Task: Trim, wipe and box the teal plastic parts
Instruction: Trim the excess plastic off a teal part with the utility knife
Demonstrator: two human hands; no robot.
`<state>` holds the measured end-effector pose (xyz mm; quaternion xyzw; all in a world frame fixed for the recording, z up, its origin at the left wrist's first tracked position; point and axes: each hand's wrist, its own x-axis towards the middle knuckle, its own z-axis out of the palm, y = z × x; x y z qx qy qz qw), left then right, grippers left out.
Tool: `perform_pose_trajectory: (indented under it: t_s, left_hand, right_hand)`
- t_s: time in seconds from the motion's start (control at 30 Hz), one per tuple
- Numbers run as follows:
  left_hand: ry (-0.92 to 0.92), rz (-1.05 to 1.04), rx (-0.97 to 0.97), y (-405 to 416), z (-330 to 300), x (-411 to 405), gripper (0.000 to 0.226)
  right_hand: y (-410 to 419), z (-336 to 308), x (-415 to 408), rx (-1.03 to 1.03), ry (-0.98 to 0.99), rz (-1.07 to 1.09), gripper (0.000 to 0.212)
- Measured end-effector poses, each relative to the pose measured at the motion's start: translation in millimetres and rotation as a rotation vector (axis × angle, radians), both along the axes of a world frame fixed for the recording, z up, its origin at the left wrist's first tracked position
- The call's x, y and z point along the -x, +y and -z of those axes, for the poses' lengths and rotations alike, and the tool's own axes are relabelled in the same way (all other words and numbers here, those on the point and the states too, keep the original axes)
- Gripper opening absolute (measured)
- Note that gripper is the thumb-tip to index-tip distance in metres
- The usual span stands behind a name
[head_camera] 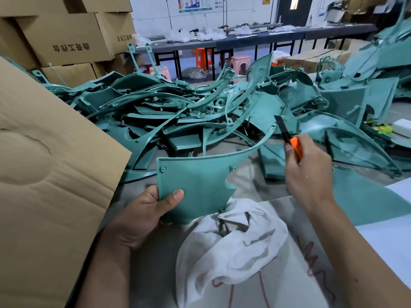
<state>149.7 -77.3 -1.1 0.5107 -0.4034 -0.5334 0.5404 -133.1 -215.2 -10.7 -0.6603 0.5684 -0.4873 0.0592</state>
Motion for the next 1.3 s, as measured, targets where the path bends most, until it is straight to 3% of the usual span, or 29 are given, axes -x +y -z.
perform_pose_trajectory:
  t_s: [0.2,0.53,0.77,0.93,1.0,1.1,1.2,1.3]
  left_hand:
    - [-0.045,0.037,0.034,-2.2,-2.7,7.3,0.027]
    - [-0.081,0.041,0.069,-12.2,-2.5,26.6,0.025]
    - [-0.284,-0.053,0.184,-16.8,1.7,25.7,0.020]
    - [-0.418,-0.123,0.270,-18.4,3.6,27.6,0.019]
    - [-0.451,-0.128,0.275,-20.1,4.9,28.3,0.019]
    - [-0.510,-0.054,0.261,-21.5,5.3,37.9,0.017]
    - [-0.518,-0.009,0.281,-23.9,8.0,45.1,0.030]
    - [-0.492,-0.002,0.256,-23.8,7.2,39.6,0.023]
  right_hand:
    - [11.7,-2.5,-15.2,0.032,0.062,-0.156,0.011]
    - [39.5,-9.2,-40.0,0.075,0.016,-0.286,0.015]
    - [58.6,-16.9,-55.0,0.136,0.006,-0.368,0.008]
    - [66.8,-18.1,-59.9,0.127,0.003,-0.272,0.027]
    - [71.9,-19.4,-63.5,0.127,-0.005,-0.262,0.025]
    - [90.7,-20.2,-77.1,0.133,0.057,-0.357,0.016]
    - [99.1,-20.8,-86.8,0.160,0.113,-0.396,0.011]
    - [92.1,-22.5,-79.1,0.166,0.158,-0.574,0.010]
